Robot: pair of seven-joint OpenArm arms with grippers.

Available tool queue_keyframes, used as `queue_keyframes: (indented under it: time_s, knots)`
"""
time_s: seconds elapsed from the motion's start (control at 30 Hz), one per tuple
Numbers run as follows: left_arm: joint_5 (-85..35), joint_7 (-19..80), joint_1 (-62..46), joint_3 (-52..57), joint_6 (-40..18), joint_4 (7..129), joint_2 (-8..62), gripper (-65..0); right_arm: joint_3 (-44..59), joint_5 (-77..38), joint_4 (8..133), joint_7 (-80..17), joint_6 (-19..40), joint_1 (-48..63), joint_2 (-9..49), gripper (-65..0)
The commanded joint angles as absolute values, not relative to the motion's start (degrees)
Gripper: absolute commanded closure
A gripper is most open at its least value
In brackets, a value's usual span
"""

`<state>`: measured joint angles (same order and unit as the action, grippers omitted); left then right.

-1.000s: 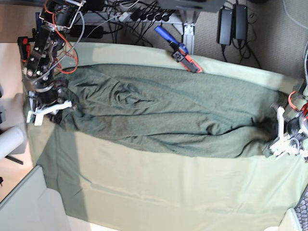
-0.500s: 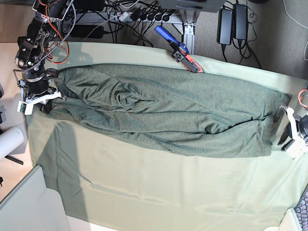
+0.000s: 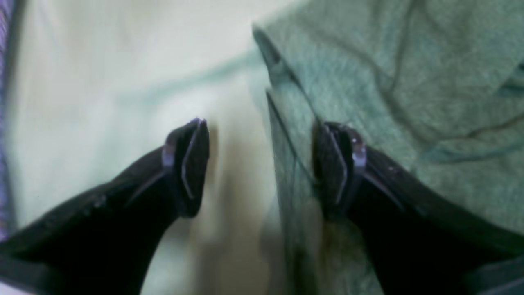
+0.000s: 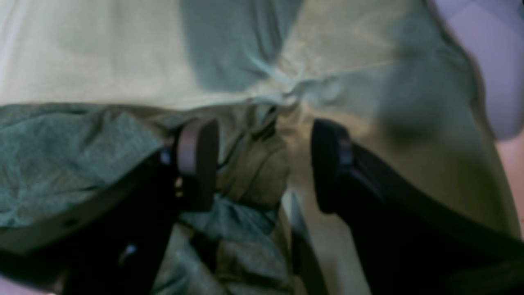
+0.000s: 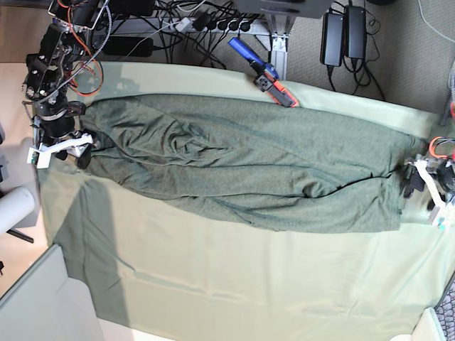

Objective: Fold the T-shirt properly
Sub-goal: 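Hold both ends of the shirt strip and adjust the grips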

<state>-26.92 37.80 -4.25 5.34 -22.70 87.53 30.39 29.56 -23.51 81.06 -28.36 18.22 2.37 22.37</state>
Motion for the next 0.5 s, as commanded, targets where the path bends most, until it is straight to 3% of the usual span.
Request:
queue_keyframes:
  time_s: [0.0,0.3,0.47]
  knots:
    - [-29.4,37.6,-3.1,6.6,-22.8,86.8,30.3,-44.7,30.0,-24.3,82.2,-27.0,18.2,1.7,23.6,-35.6]
    - [-41.1,42.5,-2.9,18.7,-26.4,83.7,22.5,-44.7,30.0,-24.7,82.2,-27.2,18.2,1.8,23.6,-35.6]
    - [-45.1,44.8,-2.9,19.3,-26.8,83.0,21.1,-44.7,30.0,-24.7,82.2,-27.3,18.2,1.6,23.1,-35.6]
